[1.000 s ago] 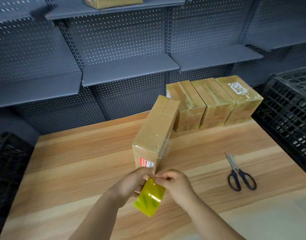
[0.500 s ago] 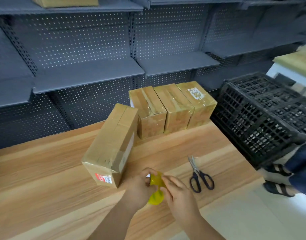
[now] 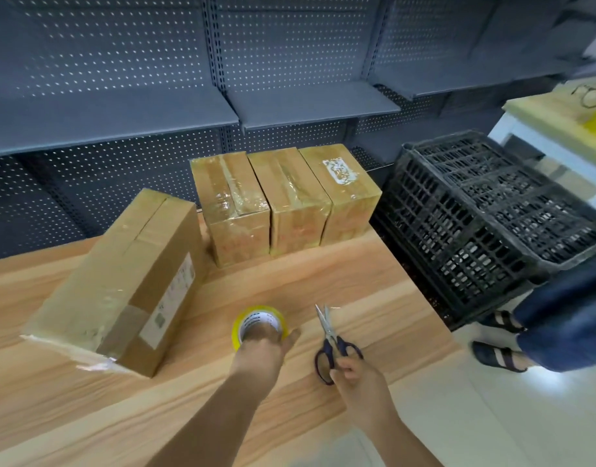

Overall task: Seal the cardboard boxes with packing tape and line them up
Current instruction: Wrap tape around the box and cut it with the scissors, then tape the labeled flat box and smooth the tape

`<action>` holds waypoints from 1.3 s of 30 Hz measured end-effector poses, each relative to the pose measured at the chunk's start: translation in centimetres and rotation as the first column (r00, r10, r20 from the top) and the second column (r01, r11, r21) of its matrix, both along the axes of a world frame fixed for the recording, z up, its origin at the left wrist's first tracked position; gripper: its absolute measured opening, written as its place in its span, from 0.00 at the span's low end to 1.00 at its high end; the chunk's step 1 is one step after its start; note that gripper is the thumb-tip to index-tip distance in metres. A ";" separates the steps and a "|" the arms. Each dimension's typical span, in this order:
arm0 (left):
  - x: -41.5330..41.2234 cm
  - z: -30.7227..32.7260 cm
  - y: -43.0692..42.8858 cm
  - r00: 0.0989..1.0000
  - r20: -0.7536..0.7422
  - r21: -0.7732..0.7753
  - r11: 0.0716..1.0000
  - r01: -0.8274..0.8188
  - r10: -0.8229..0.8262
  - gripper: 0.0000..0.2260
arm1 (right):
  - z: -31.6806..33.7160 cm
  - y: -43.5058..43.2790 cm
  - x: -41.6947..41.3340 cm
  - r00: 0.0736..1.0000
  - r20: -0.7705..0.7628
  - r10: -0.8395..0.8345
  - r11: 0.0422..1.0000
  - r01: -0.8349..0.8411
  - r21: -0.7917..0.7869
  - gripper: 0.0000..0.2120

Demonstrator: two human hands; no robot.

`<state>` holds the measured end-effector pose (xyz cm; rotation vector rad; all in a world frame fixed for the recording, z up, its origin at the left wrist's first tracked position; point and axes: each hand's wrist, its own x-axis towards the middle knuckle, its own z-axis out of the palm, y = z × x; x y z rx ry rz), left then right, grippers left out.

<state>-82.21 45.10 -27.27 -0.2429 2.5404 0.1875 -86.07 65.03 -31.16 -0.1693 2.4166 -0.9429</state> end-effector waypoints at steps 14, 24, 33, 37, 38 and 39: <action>12.4 14.7 -10.4 0.217 -0.928 0.290 0.953 -0.090 0.303 0.07 | 9.2 -15.8 2.7 0.995 -0.034 0.096 0.883 -0.101 -0.458 0.02; 16.3 11.3 -18.8 0.612 -0.574 0.356 0.839 -0.412 0.544 0.21 | 13.3 -26.5 6.4 0.826 0.502 0.257 0.721 0.182 -0.669 0.24; 16.2 11.7 -19.4 0.691 -0.560 0.142 0.875 -0.463 0.457 0.40 | 12.2 -26.8 7.2 0.880 0.352 0.317 0.764 -0.017 -0.645 0.16; 15.7 11.4 -19.2 0.747 -0.539 0.070 0.905 -0.419 0.388 0.58 | 11.6 -26.4 7.8 0.932 0.237 0.275 0.770 -0.065 -0.635 0.10; 15.6 11.3 -18.9 0.754 -0.540 0.062 0.911 -0.408 0.374 0.57 | 11.7 -26.4 7.9 0.945 0.200 0.260 0.776 -0.081 -0.626 0.10; 15.5 11.2 -18.7 0.758 -0.539 0.055 0.914 -0.403 0.367 0.57 | 11.8 -26.4 8.0 0.956 0.163 0.245 0.780 -0.094 -0.619 0.09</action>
